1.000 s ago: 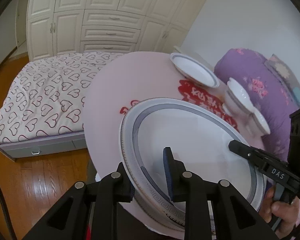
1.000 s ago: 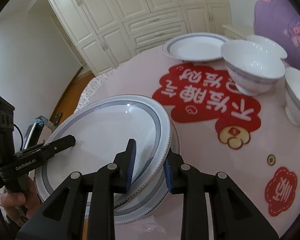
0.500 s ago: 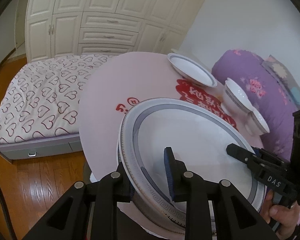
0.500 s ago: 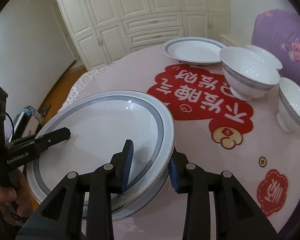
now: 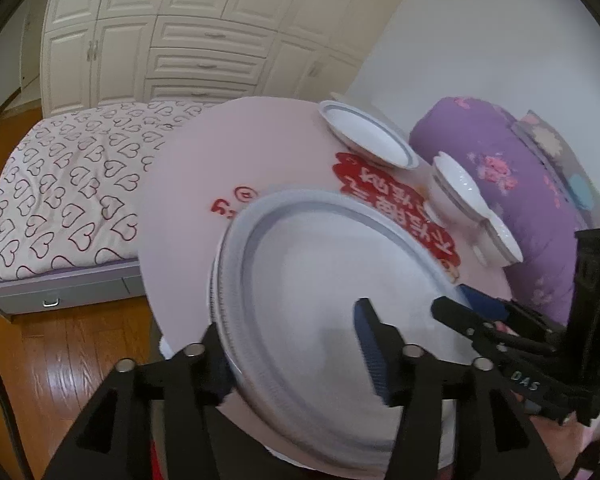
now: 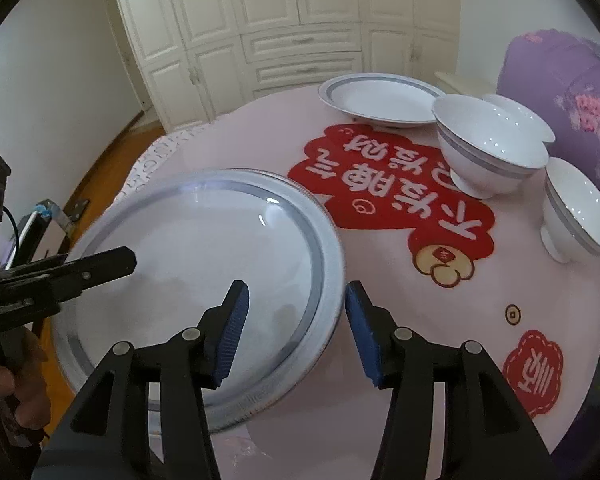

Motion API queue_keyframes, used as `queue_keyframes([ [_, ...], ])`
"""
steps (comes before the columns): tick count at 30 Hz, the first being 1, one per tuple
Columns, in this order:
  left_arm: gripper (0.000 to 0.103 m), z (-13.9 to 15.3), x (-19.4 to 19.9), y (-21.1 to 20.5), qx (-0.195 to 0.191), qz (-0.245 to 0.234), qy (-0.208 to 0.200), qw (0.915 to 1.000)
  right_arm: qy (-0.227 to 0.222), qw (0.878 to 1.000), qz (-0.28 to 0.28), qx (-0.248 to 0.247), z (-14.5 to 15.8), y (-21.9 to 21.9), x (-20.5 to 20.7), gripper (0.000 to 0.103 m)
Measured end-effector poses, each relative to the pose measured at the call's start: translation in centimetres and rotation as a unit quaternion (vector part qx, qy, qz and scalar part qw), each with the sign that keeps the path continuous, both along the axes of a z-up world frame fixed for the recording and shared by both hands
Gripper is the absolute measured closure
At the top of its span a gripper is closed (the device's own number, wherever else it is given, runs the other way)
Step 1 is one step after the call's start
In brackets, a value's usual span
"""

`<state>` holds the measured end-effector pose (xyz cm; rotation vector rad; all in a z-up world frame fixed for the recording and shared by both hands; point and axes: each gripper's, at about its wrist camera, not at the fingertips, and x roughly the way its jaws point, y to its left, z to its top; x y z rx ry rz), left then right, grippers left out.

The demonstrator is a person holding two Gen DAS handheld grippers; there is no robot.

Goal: Organize plates and bowls

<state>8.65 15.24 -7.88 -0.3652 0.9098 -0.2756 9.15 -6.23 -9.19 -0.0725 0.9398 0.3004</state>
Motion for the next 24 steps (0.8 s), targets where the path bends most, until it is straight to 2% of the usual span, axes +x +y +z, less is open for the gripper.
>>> queue_keyframes([
  [5,0.039,-0.1,0.4,0.6,-0.019,0.000,0.003,0.9998,-0.001,1.000,-0.006,-0.002,0.0,-0.6,0.1,0.050],
  [7,0.035,-0.1,0.6,0.7,-0.025,-0.003,0.004,0.9997,0.002,1.000,-0.009,0.004,0.0,-1.0,0.3,0.044],
  [9,0.033,-0.1,0.8,0.8,-0.027,-0.008,0.008,0.9996,0.002,1.000,-0.012,0.012,0.0,-1.3,0.4,0.027],
  [12,0.028,0.0,1.3,1.0,-0.037,-0.015,0.022,0.9990,0.005,1.000,-0.012,0.023,0.1,-1.8,0.7,0.023],
  [15,0.026,0.5,1.9,0.7,-0.025,-0.018,0.029,0.9991,0.009,0.999,-0.016,0.033,0.1,-2.1,1.1,0.012],
  [17,0.025,0.9,2.3,0.4,-0.017,-0.020,0.036,0.9990,0.009,0.999,-0.017,0.039,0.2,-2.4,1.4,0.010],
  [23,0.022,2.1,3.0,-1.2,0.042,-0.020,0.039,0.9981,0.022,0.998,-0.019,0.051,-0.1,-2.9,2.3,0.008],
  [24,0.019,2.3,3.0,-1.4,0.051,-0.018,0.039,0.9978,0.024,0.998,-0.020,0.053,-0.1,-3.0,2.4,0.008],
])
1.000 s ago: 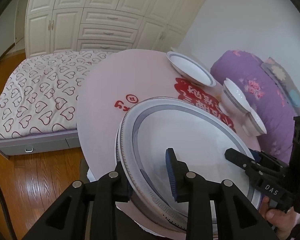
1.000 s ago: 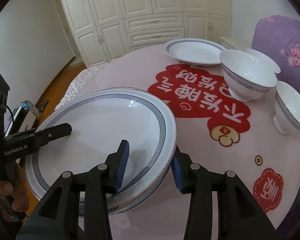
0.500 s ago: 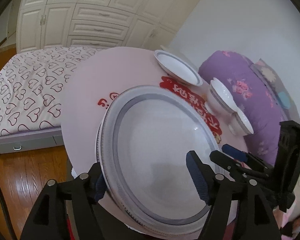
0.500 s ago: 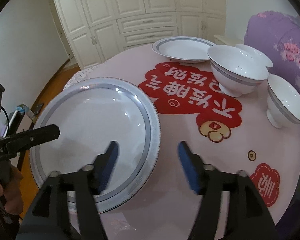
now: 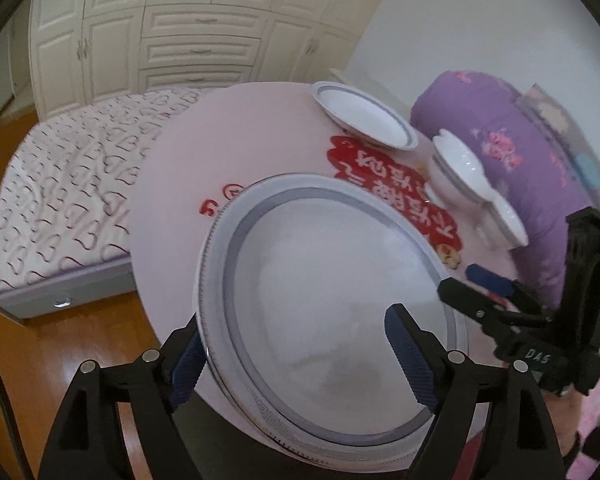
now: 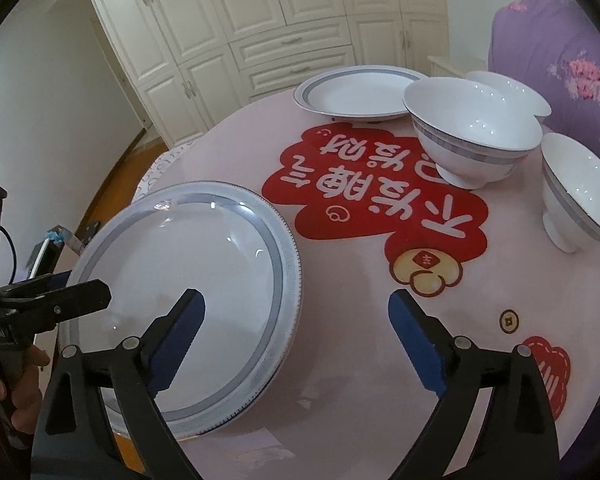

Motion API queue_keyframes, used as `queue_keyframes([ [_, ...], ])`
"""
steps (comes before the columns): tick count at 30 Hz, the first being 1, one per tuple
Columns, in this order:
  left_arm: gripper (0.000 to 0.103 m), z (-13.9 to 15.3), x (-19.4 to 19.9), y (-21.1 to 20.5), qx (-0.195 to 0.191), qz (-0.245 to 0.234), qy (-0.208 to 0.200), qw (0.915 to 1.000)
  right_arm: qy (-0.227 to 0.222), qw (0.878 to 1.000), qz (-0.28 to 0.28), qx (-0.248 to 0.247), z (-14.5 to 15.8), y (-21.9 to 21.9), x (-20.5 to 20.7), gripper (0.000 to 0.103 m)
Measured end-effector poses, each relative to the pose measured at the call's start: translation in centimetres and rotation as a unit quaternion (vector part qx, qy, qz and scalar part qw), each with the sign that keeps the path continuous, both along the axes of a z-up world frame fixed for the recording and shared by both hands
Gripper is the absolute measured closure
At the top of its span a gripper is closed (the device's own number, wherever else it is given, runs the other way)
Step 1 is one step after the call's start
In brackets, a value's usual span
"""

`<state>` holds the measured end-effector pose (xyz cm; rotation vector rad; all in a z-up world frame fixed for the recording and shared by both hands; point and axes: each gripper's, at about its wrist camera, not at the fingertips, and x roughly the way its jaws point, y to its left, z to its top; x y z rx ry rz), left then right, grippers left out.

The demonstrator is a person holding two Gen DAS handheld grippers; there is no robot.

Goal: Organize plates and bowls

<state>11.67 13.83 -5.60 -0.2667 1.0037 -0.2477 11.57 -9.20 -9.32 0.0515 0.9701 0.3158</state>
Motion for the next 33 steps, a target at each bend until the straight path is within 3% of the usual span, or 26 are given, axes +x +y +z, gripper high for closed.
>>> queue_keyframes([
  [2,0.008,0.8,0.0,-0.5,0.043,0.017,-0.014,0.9988,0.003,1.000,-0.002,0.004,0.1,-0.2,0.2,0.008],
  [4,0.001,1.6,-0.1,-0.7,0.062,0.025,-0.027,0.9974,0.003,1.000,-0.003,0.007,0.3,-0.4,0.3,0.007],
  [11,0.001,3.4,0.7,-1.1,0.058,0.026,-0.033,0.9974,-0.004,1.000,-0.012,0.021,2.2,-1.0,0.7,0.000],
  [24,0.001,7.9,2.3,-0.5,0.066,0.058,-0.068,0.9938,-0.034,0.999,0.001,0.034,7.5,-1.1,4.0,0.000],
  [33,0.001,10.5,5.8,-0.9,0.056,0.069,-0.073,0.9934,-0.055,0.998,0.001,0.034,11.0,-2.8,7.6,0.000],
])
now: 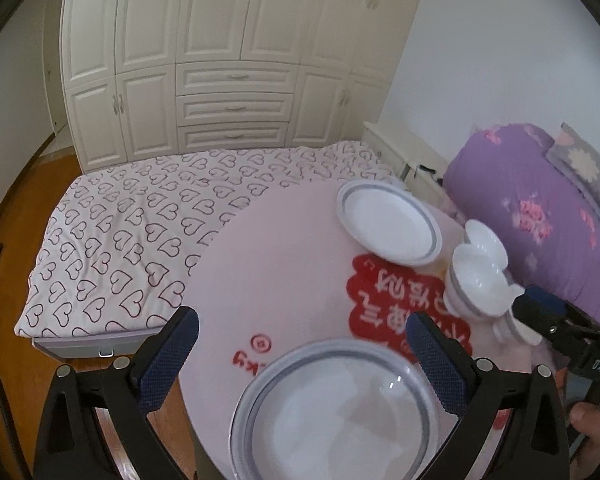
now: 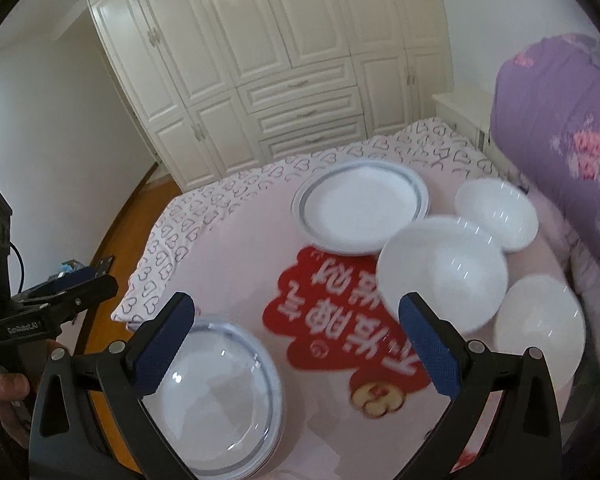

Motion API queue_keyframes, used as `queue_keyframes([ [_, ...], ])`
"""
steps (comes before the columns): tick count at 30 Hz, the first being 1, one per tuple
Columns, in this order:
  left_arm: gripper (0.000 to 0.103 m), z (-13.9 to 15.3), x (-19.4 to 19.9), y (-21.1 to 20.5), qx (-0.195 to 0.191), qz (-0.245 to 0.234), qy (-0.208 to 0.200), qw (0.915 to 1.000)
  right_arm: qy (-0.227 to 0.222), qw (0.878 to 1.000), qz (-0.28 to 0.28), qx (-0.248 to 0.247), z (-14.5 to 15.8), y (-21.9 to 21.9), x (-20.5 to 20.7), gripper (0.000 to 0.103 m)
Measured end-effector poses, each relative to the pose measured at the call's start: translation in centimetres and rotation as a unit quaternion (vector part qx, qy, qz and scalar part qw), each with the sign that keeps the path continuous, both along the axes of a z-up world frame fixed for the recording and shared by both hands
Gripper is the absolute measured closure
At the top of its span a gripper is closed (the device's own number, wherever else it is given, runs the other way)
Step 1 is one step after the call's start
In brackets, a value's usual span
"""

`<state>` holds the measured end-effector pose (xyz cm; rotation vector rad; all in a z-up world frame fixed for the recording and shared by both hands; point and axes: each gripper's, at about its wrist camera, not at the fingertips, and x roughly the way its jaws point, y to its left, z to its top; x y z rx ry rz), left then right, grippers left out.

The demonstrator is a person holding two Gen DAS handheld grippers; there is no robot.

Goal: Organize plates and bowls

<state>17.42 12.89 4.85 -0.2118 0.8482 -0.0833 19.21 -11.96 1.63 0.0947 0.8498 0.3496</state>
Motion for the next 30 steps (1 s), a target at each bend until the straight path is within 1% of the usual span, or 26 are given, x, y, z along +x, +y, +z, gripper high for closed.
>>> queue_keyframes([
  [4,0.001,0.9,1.8,0.0,-0.005,-0.002,-0.005,1.0000,-0.011,1.000,-0.007,-0.005,1.4,-1.1,1.5,0.000],
  [12,0.001,2.0,7.0,-0.2,-0.014,-0.020,-0.002,0.9997,-0.019,0.999,-0.028,-0.007,3.6,-3.7,4.9,0.000],
  [17,0.001,1.8,10.8,-0.7,-0.018,-0.030,0.004,0.9994,-0.006,0.999,-0.037,-0.017,4.1,-4.9,8.0,0.000],
  [23,0.001,0.6,16.2,-0.8,-0.025,-0.037,0.024,0.9987,0.026,0.999,-0.042,-0.020,2.8,-6.3,12.7,0.000],
  [30,0.001,-1.7,22.5,-0.7,-0.037,-0.026,0.053,0.9975,0.071,0.996,-0.044,-0.023,0.6,-7.2,17.7,0.000],
])
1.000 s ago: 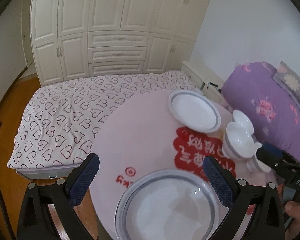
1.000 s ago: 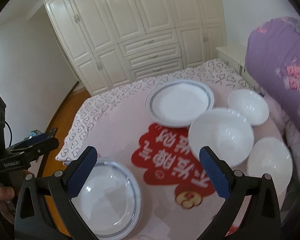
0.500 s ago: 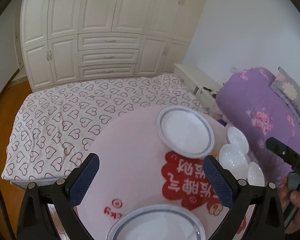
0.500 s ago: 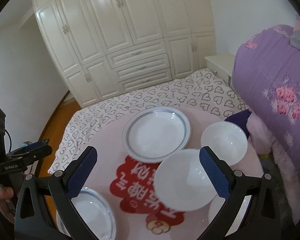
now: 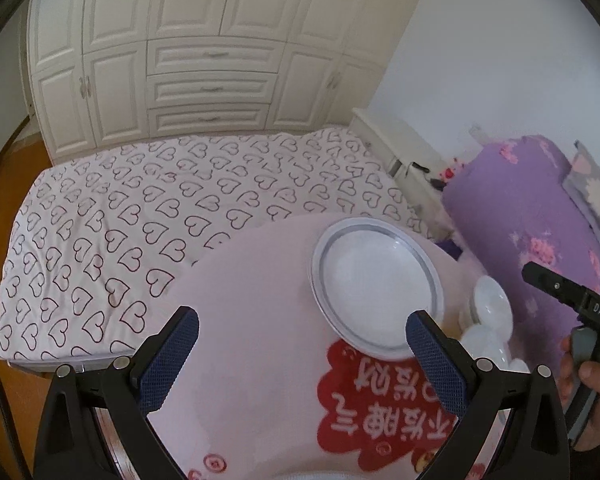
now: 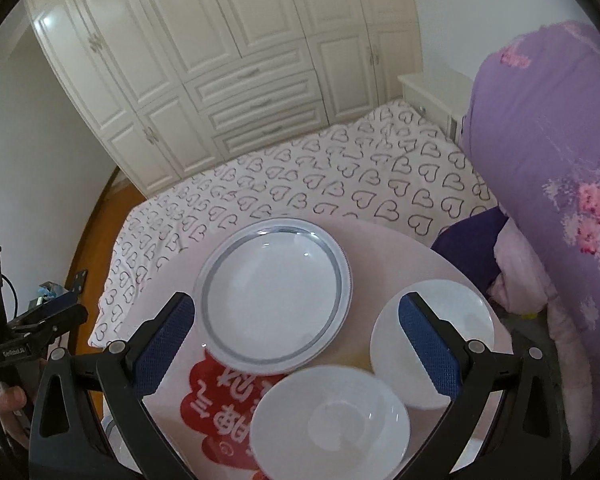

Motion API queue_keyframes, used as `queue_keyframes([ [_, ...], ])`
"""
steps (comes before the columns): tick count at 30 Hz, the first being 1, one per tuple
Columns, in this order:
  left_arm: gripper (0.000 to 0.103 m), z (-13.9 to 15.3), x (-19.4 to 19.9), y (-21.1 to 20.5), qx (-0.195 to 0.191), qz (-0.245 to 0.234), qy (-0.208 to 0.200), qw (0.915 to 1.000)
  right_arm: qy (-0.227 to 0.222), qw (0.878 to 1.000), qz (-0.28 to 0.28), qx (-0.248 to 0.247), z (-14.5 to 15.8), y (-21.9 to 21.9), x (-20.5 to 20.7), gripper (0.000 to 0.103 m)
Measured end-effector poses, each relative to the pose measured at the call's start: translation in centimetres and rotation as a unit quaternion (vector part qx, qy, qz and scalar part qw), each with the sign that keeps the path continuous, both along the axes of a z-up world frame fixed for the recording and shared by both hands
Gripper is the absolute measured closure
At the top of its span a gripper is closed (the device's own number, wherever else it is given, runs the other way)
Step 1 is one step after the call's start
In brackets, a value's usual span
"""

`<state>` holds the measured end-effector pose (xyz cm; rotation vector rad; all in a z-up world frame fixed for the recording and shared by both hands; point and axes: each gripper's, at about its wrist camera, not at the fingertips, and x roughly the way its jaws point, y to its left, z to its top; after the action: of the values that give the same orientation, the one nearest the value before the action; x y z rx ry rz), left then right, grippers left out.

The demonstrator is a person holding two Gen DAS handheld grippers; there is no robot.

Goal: Organize plates and bowls

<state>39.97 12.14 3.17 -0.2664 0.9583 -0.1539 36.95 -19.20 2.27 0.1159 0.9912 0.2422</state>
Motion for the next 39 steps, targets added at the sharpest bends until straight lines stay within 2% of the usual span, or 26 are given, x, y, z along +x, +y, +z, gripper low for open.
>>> queue_keyframes([
  [6,0.001,-3.2,5.6,-0.5,-0.011,0.003,0.047,0.9988,0.057,0.998,0.001,-0.007,-3.5,-0.1,4.3,0.000],
  [13,0.001,-7.1,13.4,-4.0,-0.005,-0.020,0.098,0.9950,0.114,0.993,0.003,-0.027,-7.9,0.0,7.6,0.000],
  [18,0.004,-9.3,17.2,-6.1,-0.010,-0.029,0.120,0.9923,0.141,0.989,0.012,-0.036,-9.6,0.2,9.1,0.000],
  [20,0.010,-10.2,18.5,-6.7,-0.007,-0.030,0.129,0.9912,0.149,0.988,0.012,-0.039,-10.1,0.2,9.5,0.001],
  [25,0.032,-12.0,20.1,-6.9,-0.021,-0.035,0.145,0.9886,0.169,0.985,0.018,-0.030,-11.3,0.4,10.3,0.010],
  [26,0.035,-12.5,20.4,-6.8,-0.028,-0.038,0.151,0.9874,0.172,0.984,0.021,-0.031,-11.5,0.6,10.5,0.015],
  [28,0.049,-13.3,20.9,-6.9,-0.037,-0.044,0.162,0.9852,0.179,0.983,0.023,-0.041,-11.9,0.9,10.7,0.017],
  [29,0.052,-13.7,21.3,-7.0,-0.042,-0.048,0.167,0.9839,0.179,0.982,0.025,-0.047,-12.0,1.2,10.7,0.018],
  [31,0.071,-14.2,21.4,-6.4,-0.047,-0.056,0.173,0.9822,0.181,0.982,0.027,-0.051,-12.1,1.5,10.6,0.028],
  [32,0.074,-14.7,21.8,-6.2,-0.048,-0.058,0.178,0.9811,0.184,0.981,0.028,-0.049,-12.2,1.5,10.6,0.040],
  [33,0.075,-14.9,21.9,-6.0,-0.049,-0.057,0.178,0.9811,0.187,0.981,0.029,-0.045,-12.3,1.6,10.6,0.044],
  [36,0.076,-15.3,22.4,-5.7,-0.052,-0.053,0.174,0.9820,0.189,0.979,0.031,-0.064,-12.6,1.9,10.4,0.047],
  [39,0.081,-15.8,22.2,-5.2,-0.062,-0.048,0.174,0.9816,0.189,0.978,0.028,-0.079,-12.8,2.2,10.5,0.049],
])
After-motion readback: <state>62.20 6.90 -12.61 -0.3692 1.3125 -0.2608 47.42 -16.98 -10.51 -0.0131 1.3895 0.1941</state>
